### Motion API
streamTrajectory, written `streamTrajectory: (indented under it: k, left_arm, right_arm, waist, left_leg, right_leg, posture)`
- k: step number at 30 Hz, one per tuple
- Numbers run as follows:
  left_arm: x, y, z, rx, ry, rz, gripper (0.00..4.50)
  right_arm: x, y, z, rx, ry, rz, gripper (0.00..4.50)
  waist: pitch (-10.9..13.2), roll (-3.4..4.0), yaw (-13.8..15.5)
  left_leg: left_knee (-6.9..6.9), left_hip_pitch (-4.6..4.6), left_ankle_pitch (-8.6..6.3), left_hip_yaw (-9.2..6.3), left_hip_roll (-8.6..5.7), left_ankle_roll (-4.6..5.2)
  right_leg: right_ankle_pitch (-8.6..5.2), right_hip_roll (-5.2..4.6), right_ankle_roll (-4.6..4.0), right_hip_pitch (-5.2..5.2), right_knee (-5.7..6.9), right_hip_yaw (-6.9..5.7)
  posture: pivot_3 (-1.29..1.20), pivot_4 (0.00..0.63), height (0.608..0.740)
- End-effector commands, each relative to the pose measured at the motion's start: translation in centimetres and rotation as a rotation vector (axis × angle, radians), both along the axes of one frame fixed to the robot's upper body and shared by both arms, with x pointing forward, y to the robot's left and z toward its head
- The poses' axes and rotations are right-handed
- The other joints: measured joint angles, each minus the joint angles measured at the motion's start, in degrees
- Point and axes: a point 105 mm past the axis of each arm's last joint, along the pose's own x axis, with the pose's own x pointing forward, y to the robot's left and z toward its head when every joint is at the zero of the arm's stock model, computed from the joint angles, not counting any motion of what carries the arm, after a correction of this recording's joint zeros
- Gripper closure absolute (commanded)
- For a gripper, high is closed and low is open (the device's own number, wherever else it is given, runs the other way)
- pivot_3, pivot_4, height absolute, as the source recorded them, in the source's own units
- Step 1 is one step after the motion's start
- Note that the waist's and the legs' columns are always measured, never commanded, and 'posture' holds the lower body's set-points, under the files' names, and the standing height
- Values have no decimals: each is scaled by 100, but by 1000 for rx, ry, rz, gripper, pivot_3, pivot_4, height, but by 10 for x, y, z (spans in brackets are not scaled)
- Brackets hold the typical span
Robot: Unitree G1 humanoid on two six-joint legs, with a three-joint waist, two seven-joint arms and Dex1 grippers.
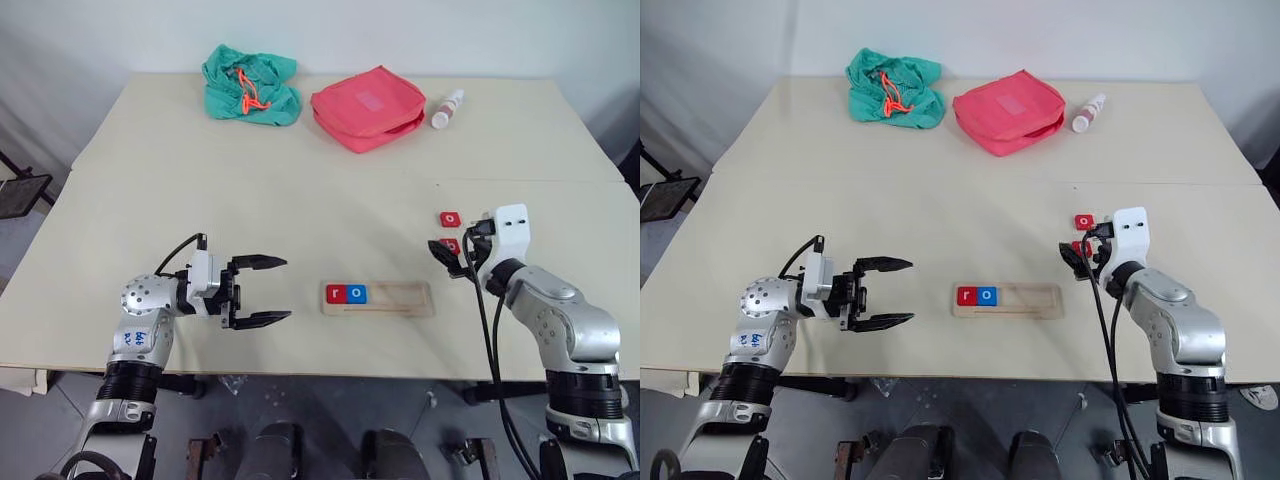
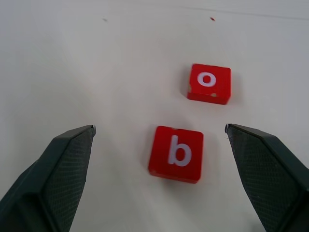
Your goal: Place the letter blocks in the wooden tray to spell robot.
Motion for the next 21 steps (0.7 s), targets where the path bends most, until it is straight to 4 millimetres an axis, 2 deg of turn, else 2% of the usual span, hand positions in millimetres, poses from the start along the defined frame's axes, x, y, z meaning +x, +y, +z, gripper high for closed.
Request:
streamTrajectory:
  k: [1, 9, 12, 19, 21]
  left_arm:
    - [-5, 1, 8, -32, -31, 2, 38]
    - [-8, 7, 8, -30, -29, 17, 38]
    - [-7, 8, 8, -30, -31, 26, 0]
    - [-6, 9, 7, -30, -27, 30, 0]
    - [-6, 8, 7, -32, -22, 23, 0]
  right_arm:
    - [5, 3, 5, -11, -35, 3, 0]
    - [5, 8, -13, -24, 22, -5, 0]
    - [5, 8, -16, -20, 31, -19, 561]
    - [3, 10, -9, -24, -19, -24, 3015]
    - [0, 11, 0, -8, -66, -23, 3039]
  waist:
    - [0, 0, -14]
    - [0, 0, -62]
    - [0, 0, -89]
    - [0, 0, -116]
    - [0, 0, -111]
  left_leg:
    - [-1, -1, 0, 1, 0, 0]
    - [-1, -1, 0, 0, 1, 0]
    - [-1, -1, 0, -2, 1, 0]
    - [-4, 0, 0, 0, 2, -1]
    - [-4, 0, 0, 0, 2, -1]
  right_leg:
    - [0, 0, 0, -2, 0, 0]
    - [0, 0, 0, -4, 5, 1]
    - [0, 0, 0, -4, 7, 0]
    - [0, 0, 0, -10, 12, 1]
    - [0, 0, 0, -10, 13, 2]
  posture:
    - [0, 150, 740]
    - [0, 150, 740]
    - [0, 150, 740]
    - [0, 150, 740]
    - [0, 150, 740]
